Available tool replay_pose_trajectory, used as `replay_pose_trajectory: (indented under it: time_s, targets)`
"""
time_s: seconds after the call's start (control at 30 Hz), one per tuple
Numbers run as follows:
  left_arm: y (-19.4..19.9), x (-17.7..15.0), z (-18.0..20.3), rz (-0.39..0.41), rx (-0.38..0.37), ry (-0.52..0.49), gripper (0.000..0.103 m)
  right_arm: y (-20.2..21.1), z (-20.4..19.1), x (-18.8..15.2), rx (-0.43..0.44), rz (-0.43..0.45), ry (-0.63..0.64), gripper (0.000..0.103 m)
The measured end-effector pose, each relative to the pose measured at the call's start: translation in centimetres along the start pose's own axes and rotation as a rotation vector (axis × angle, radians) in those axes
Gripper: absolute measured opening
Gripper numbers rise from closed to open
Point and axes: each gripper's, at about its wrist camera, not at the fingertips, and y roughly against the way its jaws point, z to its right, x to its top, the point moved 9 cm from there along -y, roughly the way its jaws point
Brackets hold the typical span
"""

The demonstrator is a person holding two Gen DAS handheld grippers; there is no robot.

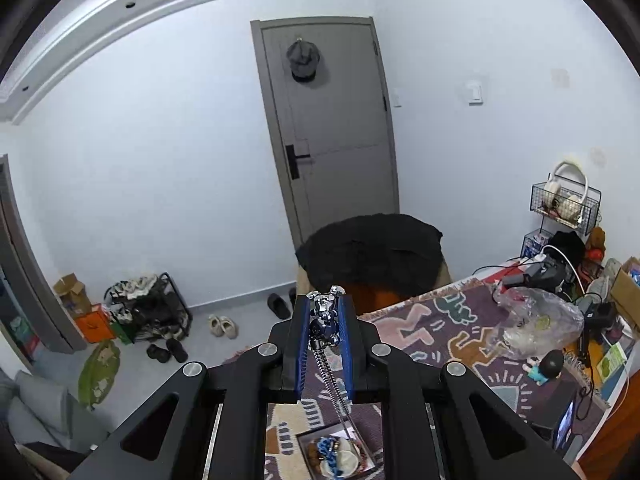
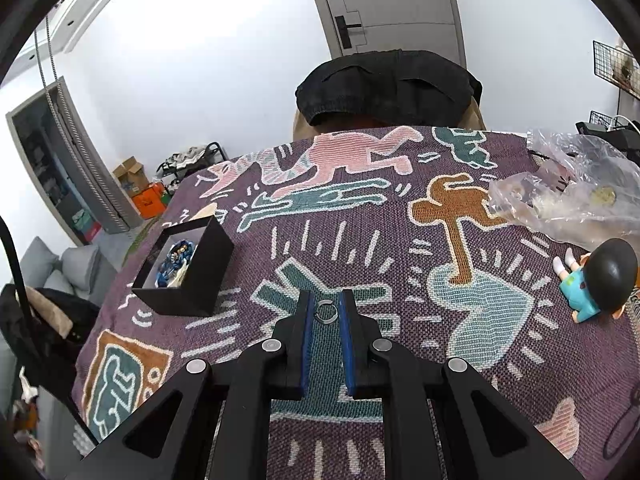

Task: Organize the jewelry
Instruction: 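Lift the chain with both tools and carry it over the black box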

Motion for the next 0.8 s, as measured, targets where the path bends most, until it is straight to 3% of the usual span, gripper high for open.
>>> replay_pose_trajectory:
  time_s: [0.43,0.63,0.8]
  targets:
    - [-1.6,-1.6,-2.0,-0.030,0.016,0.029,0.015,0.0,-0.8,-0.5,0.008,-0.003,0.019,0.014]
    - [-3.6,-4.4,-2.1,-0.075,-0.005,0.038,0.015,-0.6,-1.5,-0.8,0.023,-0.015,0.026,0.014]
    - [-6.7,-8.8,-2.4,-0.153,-0.040,0.074,0.015,-1.2,-2.7,-0.9,0.046,-0.022,0.037,0.014]
